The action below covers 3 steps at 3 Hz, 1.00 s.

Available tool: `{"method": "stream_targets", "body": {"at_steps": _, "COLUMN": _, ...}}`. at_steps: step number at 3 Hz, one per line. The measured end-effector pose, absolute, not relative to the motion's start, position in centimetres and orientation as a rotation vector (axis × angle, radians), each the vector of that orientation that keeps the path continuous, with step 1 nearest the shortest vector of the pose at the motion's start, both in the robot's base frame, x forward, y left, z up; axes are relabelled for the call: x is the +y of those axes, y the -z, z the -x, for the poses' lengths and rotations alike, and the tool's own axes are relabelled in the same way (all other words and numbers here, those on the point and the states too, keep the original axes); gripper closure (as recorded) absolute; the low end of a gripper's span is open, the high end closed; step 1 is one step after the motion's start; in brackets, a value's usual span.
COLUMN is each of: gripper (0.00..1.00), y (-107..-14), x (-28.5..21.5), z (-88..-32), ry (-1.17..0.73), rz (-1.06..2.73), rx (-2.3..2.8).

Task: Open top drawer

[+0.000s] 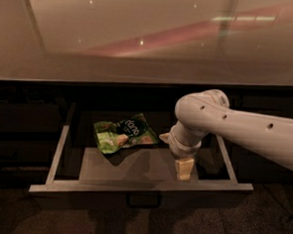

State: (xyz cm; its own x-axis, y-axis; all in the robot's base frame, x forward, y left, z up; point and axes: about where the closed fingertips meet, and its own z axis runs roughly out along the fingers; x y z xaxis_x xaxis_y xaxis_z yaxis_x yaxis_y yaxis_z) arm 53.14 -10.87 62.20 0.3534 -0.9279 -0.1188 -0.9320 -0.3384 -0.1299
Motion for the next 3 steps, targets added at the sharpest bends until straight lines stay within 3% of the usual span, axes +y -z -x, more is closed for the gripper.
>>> {"method": "stream_targets", "body": {"at_steps": 3, "gripper": 0.00, "y": -57.9, "x": -14.9, "z": -42.5, "ry": 0.027, "rz": 2.514, "rx": 1.666}}
